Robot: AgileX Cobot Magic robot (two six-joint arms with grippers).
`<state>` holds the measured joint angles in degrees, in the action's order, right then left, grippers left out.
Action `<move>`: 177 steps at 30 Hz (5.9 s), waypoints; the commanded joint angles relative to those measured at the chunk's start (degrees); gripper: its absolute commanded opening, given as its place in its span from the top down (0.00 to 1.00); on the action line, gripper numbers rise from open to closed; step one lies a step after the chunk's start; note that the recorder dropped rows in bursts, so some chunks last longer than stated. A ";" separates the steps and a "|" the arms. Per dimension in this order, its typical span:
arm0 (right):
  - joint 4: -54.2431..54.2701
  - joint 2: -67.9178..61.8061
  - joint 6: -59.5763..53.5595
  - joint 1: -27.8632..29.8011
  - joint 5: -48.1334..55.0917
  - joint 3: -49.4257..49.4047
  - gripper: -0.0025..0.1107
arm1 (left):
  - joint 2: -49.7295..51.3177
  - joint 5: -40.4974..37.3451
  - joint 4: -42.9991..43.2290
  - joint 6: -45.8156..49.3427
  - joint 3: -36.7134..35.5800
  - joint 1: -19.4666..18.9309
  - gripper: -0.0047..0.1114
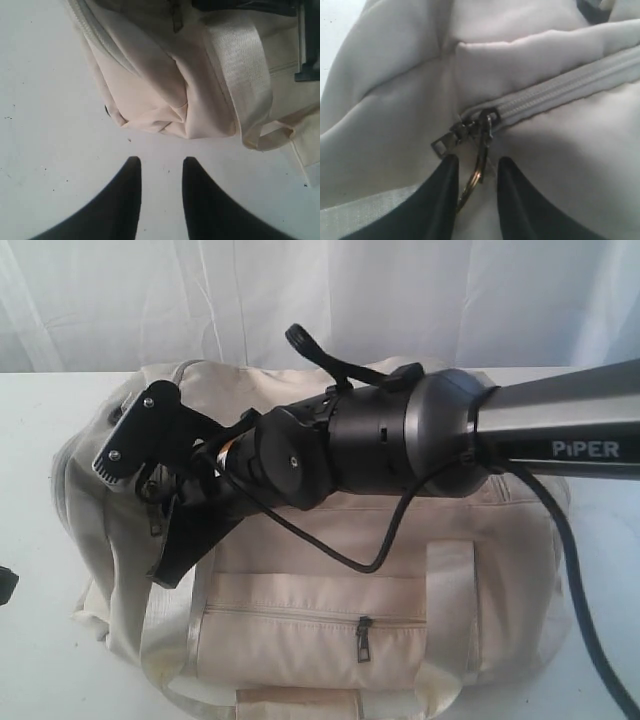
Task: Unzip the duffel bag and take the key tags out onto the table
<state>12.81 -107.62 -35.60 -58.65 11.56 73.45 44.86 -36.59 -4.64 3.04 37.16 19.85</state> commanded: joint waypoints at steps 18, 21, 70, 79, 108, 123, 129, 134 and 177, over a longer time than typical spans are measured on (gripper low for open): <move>-3.75 1.67 -0.18 -0.16 0.19 1.47 0.98 | -0.06 0.16 -0.86 0.04 -0.48 0.30 0.66; -5.02 2.38 -0.18 0.34 0.66 3.91 0.98 | -0.06 1.37 -0.86 1.00 -0.48 0.30 0.66; -12.23 11.14 10.44 0.39 29.53 11.27 0.98 | -0.06 7.44 -1.15 3.99 -0.48 3.84 0.54; -12.81 9.04 9.76 0.39 25.90 11.27 0.98 | 0.49 20.21 -7.59 7.96 -0.48 4.87 0.38; -17.90 5.24 3.78 0.39 16.84 14.03 0.98 | 19.89 32.24 -15.43 13.23 -0.48 11.49 0.58; -19.50 4.75 8.07 2.63 15.78 14.03 0.98 | 20.16 31.92 -15.53 9.18 -0.48 11.49 0.96; -19.50 4.75 10.02 2.73 13.69 14.07 0.98 | 18.13 30.54 -15.53 7.45 -0.48 11.49 0.96; -20.40 4.75 10.43 2.87 8.90 14.07 0.98 | 17.81 29.59 -15.53 6.80 -0.48 11.49 0.96; 5.04 -22.68 9.70 17.17 14.15 48.07 0.98 | 17.81 35.38 -15.53 5.69 -0.48 11.49 0.96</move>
<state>14.76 -129.37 -24.97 -42.97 24.80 119.47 63.18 -2.35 -19.86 8.86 37.01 31.22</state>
